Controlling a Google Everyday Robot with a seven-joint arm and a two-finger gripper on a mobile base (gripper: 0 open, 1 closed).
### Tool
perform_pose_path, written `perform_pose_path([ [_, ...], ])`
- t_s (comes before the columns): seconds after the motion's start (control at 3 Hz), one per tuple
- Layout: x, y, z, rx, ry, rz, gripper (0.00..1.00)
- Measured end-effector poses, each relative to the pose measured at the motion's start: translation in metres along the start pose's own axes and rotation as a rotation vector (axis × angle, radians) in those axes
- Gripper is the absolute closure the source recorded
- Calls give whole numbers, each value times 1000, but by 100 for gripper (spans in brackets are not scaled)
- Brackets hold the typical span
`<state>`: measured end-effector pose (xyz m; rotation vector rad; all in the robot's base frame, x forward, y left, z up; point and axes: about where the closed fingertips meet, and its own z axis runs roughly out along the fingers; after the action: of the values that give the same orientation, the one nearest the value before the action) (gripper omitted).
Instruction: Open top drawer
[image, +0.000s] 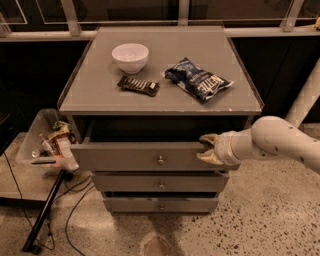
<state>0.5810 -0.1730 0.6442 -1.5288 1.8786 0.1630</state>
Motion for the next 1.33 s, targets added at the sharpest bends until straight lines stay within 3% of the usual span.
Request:
perform_pose_path([
  [0.33, -2, 0, -3, 3, -2, -1, 100],
  [0.67, -2, 0, -3, 2, -2, -1, 83],
  [1.33, -2, 0, -3, 2, -2, -1, 37],
])
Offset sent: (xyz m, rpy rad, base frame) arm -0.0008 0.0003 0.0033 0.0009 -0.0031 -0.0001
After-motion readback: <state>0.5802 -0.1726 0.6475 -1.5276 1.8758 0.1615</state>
